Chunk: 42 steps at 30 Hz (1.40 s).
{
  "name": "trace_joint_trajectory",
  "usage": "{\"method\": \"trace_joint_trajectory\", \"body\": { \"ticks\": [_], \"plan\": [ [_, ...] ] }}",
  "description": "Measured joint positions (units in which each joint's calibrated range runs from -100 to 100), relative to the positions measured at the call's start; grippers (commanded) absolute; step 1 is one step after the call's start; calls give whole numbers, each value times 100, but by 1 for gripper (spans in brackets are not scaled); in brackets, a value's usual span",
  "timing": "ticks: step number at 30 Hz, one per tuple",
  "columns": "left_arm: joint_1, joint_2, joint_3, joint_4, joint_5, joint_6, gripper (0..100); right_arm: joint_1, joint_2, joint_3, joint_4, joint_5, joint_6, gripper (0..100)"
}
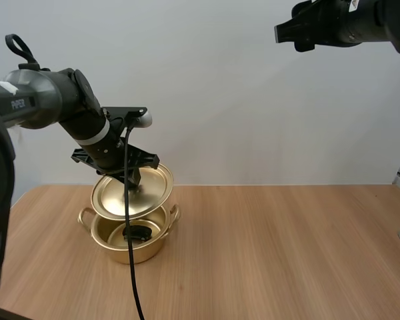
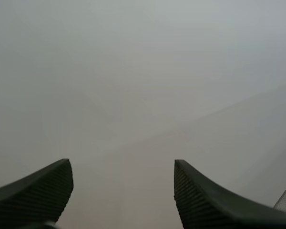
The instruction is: Open the pot, put the car inside, and close it
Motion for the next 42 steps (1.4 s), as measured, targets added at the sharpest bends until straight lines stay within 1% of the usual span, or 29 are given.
{"method": "trace_joint_trajectory", "body": {
  "ticks": [13,21,42],
  "plan": [
    [0,0,259,99,-220,48,0,0,0,0,0,0,0,100],
    [0,69,749,231,-973,48,0,0,0,0,0,0,0,100],
    [0,176,828,351,-971,48,0,0,0,0,0,0,0,100]
  ]
}}
